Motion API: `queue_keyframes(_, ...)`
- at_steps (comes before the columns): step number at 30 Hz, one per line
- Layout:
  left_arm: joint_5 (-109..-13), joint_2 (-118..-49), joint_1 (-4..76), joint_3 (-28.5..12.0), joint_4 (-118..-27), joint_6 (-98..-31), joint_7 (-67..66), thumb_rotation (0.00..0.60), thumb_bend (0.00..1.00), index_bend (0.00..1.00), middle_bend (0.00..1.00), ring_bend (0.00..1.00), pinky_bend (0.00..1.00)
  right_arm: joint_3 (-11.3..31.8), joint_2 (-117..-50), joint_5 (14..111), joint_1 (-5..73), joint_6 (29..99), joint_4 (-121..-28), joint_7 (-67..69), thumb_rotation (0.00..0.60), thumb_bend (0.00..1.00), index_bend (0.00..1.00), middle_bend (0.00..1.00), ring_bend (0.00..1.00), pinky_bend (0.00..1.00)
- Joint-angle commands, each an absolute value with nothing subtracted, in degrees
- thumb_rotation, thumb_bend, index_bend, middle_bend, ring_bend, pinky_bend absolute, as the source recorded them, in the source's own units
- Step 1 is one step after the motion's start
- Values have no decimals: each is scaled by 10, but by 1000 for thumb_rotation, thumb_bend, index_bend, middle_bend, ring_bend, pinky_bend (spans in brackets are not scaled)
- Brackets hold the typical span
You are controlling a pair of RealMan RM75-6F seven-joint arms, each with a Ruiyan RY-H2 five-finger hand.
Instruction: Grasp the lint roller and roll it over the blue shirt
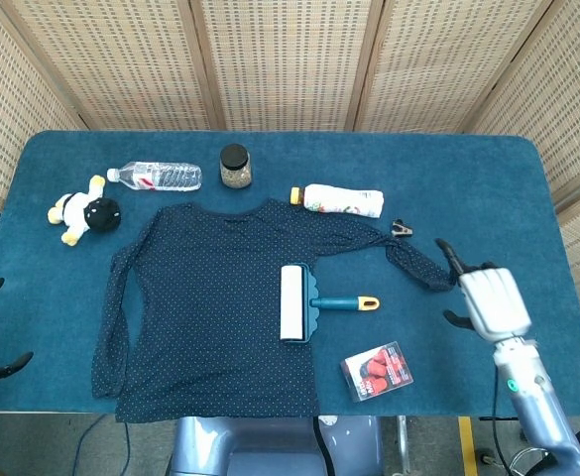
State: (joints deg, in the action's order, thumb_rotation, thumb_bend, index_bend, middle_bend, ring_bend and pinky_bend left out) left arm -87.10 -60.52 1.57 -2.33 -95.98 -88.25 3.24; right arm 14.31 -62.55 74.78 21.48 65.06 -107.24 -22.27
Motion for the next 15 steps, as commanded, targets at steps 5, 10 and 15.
queue_keyframes(5, -845, -604, 27, -31, -955, -855, 38, 600, 0, 0, 0, 0, 0, 201, -699, 459, 423, 507, -1089, -359, 600, 0, 26, 1000, 1000, 1000)
queue_keyframes(10, -834, -602, 31, -34, -950, -846, 47, 600, 0, 0, 0, 0, 0, 185, -775, 312, 515, 537, -1055, -441, 600, 33, 115, 1000, 1000, 1000)
queue_keyframes(15, -827, -600, 34, -36, -945, -839, 58, 600, 0, 0, 0, 0, 0, 171, -852, 211, 578, 586, -1016, -494, 600, 144, 211, 1000, 1000, 1000)
